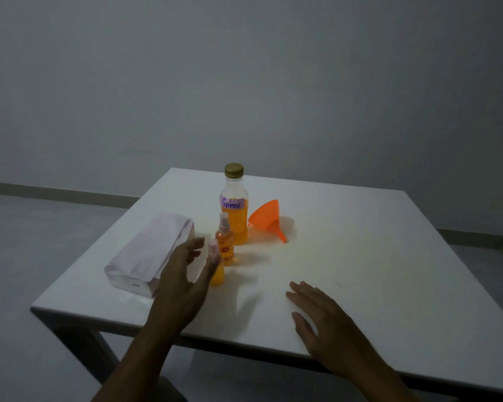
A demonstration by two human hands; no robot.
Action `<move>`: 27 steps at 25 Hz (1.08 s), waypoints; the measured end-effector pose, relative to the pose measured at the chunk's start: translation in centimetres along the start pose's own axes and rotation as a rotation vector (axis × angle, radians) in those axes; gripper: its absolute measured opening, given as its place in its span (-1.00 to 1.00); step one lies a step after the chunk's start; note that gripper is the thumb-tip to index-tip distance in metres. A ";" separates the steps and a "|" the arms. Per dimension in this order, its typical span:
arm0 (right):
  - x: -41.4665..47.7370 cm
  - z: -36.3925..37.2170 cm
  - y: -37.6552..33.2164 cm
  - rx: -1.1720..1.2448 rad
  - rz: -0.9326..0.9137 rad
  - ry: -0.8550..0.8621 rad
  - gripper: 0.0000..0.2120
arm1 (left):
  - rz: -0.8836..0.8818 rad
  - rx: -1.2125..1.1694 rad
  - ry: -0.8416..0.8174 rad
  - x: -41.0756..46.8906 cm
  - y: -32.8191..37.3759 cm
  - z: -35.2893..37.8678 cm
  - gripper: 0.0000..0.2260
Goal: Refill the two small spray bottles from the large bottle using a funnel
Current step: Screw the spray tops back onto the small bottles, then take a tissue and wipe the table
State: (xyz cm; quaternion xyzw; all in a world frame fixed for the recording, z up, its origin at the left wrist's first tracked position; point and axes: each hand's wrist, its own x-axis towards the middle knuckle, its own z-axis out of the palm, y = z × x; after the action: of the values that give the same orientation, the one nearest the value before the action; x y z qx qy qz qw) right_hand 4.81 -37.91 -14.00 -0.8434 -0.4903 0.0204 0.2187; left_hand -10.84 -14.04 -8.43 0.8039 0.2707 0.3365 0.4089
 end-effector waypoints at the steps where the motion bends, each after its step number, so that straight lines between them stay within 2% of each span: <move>1: 0.0 0.0 0.0 0.009 0.000 0.016 -0.43 | 0.003 0.018 0.052 -0.2 0.1 -0.6 -0.61; 4: 0.2 -0.2 -0.2 0.030 0.010 0.021 -0.52 | 0.066 0.288 0.217 -0.1 -1.0 -3.7 -0.61; 7: 0.3 0.0 -0.2 0.023 0.017 0.017 -0.52 | 0.015 0.710 0.101 0.4 -3.9 -6.7 -0.42; 9: 0.2 0.2 -0.2 0.022 0.022 0.033 -0.51 | -0.058 0.825 0.001 0.5 -5.3 -7.6 -0.35; 13: 0.1 0.7 0.0 0.023 0.003 0.083 -0.53 | 0.031 0.883 -0.009 0.0 -5.9 -8.1 -0.49; 21: 0.1 1.0 0.2 0.004 0.007 0.081 -0.54 | 0.236 0.818 0.175 -0.5 -4.1 -8.4 -0.82; 27: 0.2 1.1 0.5 0.021 0.004 0.078 -0.54 | 0.429 0.754 0.137 -0.7 -2.2 -8.7 -0.71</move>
State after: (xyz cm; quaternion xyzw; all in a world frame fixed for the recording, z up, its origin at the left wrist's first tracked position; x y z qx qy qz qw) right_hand 5.07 -37.52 -15.15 -0.8421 -0.4795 -0.0072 0.2466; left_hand -18.30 -9.26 -6.72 0.9107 0.2282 0.3442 -0.0110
